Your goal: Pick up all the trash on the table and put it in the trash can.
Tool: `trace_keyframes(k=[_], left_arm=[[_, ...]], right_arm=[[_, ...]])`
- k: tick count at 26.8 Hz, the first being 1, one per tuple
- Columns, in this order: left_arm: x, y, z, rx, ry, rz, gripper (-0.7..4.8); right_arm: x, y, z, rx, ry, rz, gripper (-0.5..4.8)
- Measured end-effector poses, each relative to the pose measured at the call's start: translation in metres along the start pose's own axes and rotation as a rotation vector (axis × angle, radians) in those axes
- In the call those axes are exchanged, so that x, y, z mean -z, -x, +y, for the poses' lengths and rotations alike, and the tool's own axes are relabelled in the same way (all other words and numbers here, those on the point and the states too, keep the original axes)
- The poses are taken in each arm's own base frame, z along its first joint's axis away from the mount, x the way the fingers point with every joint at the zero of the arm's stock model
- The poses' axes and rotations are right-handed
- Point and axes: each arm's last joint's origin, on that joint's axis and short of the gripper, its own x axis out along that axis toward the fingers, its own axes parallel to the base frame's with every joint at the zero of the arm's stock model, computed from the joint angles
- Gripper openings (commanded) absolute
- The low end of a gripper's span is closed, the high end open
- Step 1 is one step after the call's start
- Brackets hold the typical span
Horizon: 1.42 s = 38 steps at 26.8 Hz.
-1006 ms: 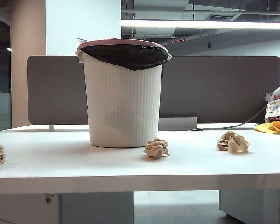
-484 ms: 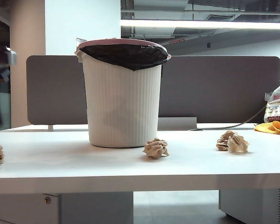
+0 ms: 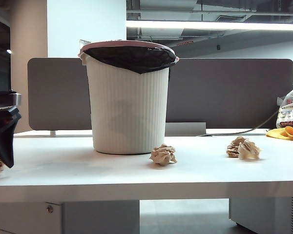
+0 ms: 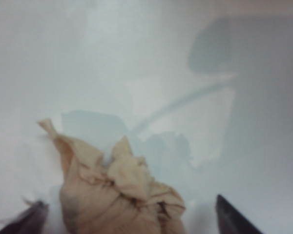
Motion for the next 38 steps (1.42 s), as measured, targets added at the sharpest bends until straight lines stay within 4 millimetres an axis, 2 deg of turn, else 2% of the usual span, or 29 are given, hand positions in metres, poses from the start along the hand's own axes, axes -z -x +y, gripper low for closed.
trace_keyframes(k=[1, 4, 5, 7, 8, 17, 20, 23, 26, 33, 36, 38], left_arm=[[0.0, 0.0, 0.0, -0.001, 0.0, -0.003, 4.65], [-0.001, -0.002, 0.001, -0.011, -0.001, -0.006, 2.26], [-0.001, -0.002, 0.001, -0.015, -0.001, -0.008, 1.32], [-0.001, -0.002, 0.001, -0.014, 0.0, -0.008, 0.26], [-0.001, -0.002, 0.001, -0.015, 0.0, -0.007, 0.01], [-0.002, -0.002, 0.001, -0.008, 0.003, -0.01, -0.06], [-0.009, 0.007, -0.002, 0.05, 0.039, -0.045, -0.06], [-0.031, 0.031, -0.009, 0.13, 0.087, -0.145, -0.06], [-0.059, 0.063, -0.025, 0.177, 0.064, -0.284, -0.06], [-0.126, 0.156, -0.079, 0.269, -0.122, -0.711, -0.07], [-0.14, 0.179, -0.091, 0.266, -0.162, -0.868, -0.07], [-0.149, 0.18, -0.095, 0.265, -0.17, -0.915, -0.06]], right_arm=[[0.0, 0.0, -0.001, 0.002, -0.001, 0.0, -0.01], [0.0, 0.0, -0.001, 0.005, -0.001, -0.001, -0.01], [0.0, 0.0, -0.001, 0.006, -0.001, -0.001, -0.01], [0.0, 0.0, -0.001, 0.006, -0.001, -0.001, -0.01], [0.0, 0.0, -0.001, 0.006, -0.001, -0.001, -0.01], [-0.001, 0.003, -0.005, 0.019, -0.004, -0.005, -0.01], [-0.008, 0.016, -0.009, 0.05, -0.003, -0.034, -0.01], [-0.028, 0.039, -0.015, 0.101, 0.011, -0.106, -0.02], [-0.052, 0.065, -0.022, 0.175, 0.022, -0.175, -0.01], [-0.102, 0.125, -0.04, 0.367, 0.017, -0.257, -0.01], [-0.115, 0.141, -0.039, 0.41, 0.03, -0.296, -0.01], [-0.121, 0.149, -0.039, 0.425, 0.044, -0.319, -0.01]])
